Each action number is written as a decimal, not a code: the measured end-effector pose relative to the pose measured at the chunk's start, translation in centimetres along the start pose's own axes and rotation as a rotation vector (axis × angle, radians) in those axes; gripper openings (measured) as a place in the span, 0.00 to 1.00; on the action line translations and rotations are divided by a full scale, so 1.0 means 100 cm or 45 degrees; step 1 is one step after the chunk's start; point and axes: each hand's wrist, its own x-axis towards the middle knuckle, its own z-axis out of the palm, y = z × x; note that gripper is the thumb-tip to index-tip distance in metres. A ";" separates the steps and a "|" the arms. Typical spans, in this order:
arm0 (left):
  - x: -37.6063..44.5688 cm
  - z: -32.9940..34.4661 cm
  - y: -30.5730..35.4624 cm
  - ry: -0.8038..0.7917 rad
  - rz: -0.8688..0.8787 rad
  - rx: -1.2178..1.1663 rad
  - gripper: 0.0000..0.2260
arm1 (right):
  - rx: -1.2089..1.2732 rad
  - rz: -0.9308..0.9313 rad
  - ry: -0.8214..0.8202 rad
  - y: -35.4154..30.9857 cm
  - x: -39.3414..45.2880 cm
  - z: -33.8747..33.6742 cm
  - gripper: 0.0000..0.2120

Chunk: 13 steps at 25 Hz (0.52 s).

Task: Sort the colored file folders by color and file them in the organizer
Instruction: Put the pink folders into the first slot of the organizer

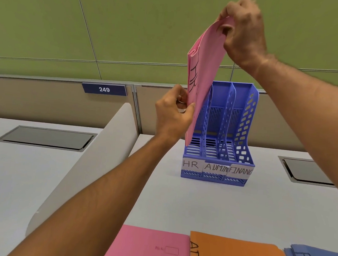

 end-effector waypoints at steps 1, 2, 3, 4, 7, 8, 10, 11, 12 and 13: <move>-0.001 0.005 -0.003 -0.007 -0.010 -0.011 0.11 | -0.017 -0.017 -0.007 0.001 0.000 0.003 0.11; -0.003 0.008 -0.005 -0.011 -0.018 -0.018 0.11 | -0.031 -0.036 -0.020 0.001 -0.001 0.006 0.11; -0.005 0.011 -0.007 -0.015 -0.021 -0.022 0.11 | -0.041 -0.047 -0.036 0.002 -0.003 0.008 0.11; -0.007 0.012 -0.009 -0.023 -0.022 -0.023 0.11 | -0.050 -0.050 -0.052 0.003 -0.004 0.011 0.11; -0.014 0.012 -0.015 -0.065 -0.047 -0.006 0.12 | -0.061 -0.044 -0.094 0.008 -0.011 0.017 0.11; -0.015 0.011 -0.017 -0.081 -0.067 0.006 0.12 | -0.068 -0.048 -0.110 0.010 -0.013 0.019 0.11; -0.019 0.010 -0.021 -0.109 -0.118 0.037 0.13 | -0.090 -0.059 -0.167 0.013 -0.017 0.024 0.11; -0.020 0.009 -0.022 -0.125 -0.142 0.047 0.14 | -0.103 -0.065 -0.206 0.014 -0.019 0.027 0.11; -0.022 0.009 -0.023 -0.141 -0.162 0.054 0.14 | -0.114 -0.069 -0.249 0.015 -0.020 0.030 0.11; -0.022 0.009 -0.024 -0.156 -0.180 0.057 0.14 | -0.122 -0.071 -0.292 0.017 -0.020 0.033 0.11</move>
